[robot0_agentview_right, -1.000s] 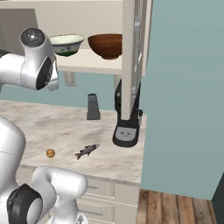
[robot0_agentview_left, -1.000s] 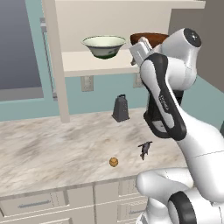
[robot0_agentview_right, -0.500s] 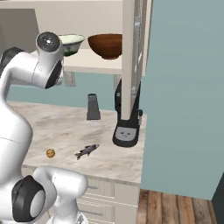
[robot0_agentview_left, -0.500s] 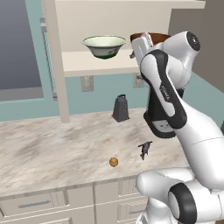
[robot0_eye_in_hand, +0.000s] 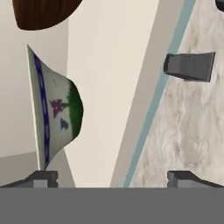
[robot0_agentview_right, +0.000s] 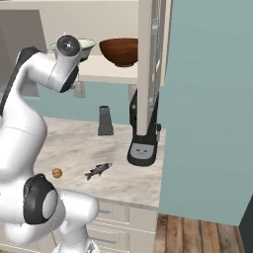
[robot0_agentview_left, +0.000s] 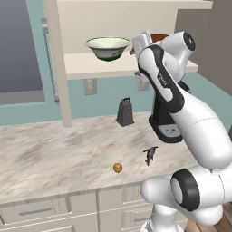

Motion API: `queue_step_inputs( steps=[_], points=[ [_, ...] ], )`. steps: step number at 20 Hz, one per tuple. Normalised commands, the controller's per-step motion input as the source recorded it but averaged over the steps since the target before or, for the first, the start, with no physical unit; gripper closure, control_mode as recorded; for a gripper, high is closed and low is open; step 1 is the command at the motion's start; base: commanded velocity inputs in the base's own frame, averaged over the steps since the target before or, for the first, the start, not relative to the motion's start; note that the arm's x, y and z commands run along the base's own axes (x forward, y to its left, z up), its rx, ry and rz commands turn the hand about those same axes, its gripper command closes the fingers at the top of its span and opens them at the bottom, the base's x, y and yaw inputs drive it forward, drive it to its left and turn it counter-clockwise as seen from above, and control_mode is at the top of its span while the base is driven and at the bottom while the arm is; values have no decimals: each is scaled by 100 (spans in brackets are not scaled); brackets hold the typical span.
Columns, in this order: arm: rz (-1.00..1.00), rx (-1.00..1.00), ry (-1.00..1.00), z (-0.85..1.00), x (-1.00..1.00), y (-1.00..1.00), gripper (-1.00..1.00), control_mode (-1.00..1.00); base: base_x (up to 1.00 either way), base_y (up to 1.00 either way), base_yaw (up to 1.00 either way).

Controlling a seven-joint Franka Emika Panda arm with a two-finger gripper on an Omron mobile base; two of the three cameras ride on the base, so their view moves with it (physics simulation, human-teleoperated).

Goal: Pick both bowls and place them on the counter. Then place the fish in one bowl and place the cookie dough ball in the other bowl.

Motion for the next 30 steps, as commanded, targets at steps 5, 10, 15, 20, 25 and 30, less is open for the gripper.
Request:
queue_step_inputs(
  steps=[5,10,15,20,25,30],
  points=[
    [0,0,-6,18,42,14,-100,-100,0,0,0],
    [0,0,-7,20,30,12,-100,-100,0,0,0],
    [0,0,-1,3,44,8,-100,-100,0,0,0],
    [0,0,0,0,49,2,-100,-100,0,0,0],
    [0,0,0,0,37,0,-100,-100,0,0,0],
    [0,-2,0,-4,25,4,-100,-100,0,0,0]
  ],
)
